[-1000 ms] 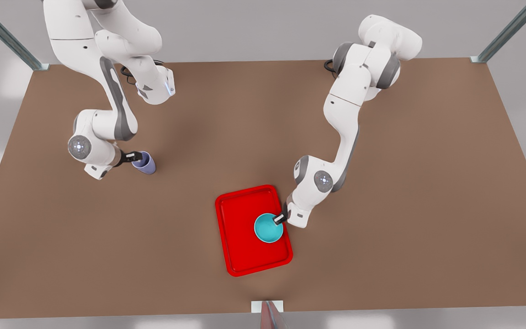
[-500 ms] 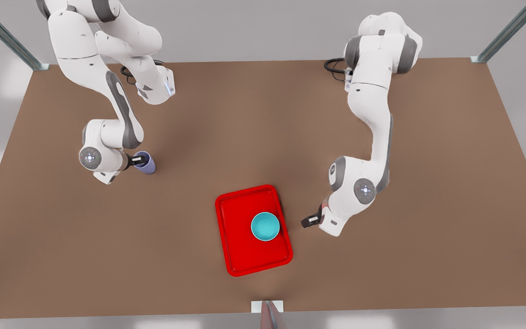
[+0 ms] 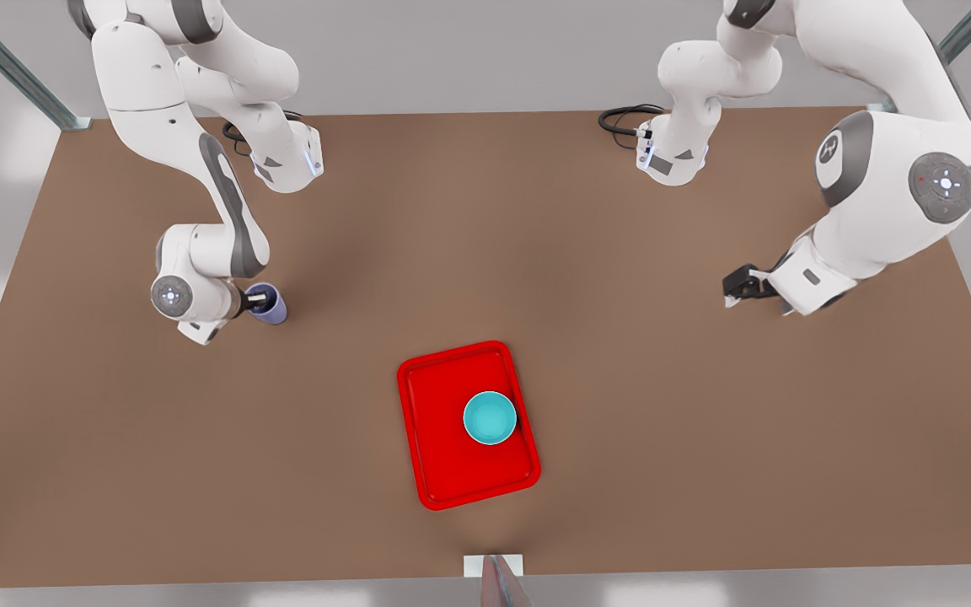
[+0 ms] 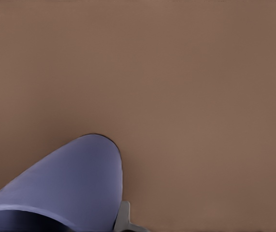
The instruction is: Place the bowl on the tray with the left arm and the cup on the tray with the right arm
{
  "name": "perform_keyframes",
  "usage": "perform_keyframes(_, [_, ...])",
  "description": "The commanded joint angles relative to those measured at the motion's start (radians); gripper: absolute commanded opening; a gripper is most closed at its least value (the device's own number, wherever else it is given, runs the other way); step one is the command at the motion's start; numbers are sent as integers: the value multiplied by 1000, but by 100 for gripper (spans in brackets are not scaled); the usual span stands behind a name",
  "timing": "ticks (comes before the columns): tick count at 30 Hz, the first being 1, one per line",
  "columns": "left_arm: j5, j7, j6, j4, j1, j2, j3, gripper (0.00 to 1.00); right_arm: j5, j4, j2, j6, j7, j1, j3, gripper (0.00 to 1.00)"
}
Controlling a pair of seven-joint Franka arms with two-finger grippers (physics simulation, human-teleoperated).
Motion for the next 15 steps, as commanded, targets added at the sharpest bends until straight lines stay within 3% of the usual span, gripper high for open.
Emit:
perform_keyframes(1, [112,0,0,0,9,1,-7,100,-8,2,-1,0,4,1,2,21])
perform_keyframes(5, [112,-84,2,0,0,26,-7,100,-8,69,-16,-23,-2,1,64,21])
perform_keyframes(9, [111,-109,2,-6,0,38,-7,100,-6,268,-21,-127,0,66,105,21])
perform_keyframes(15, [111,-114,2,-11,0,41,-7,100,51,580,180,-132,9,231,99,21])
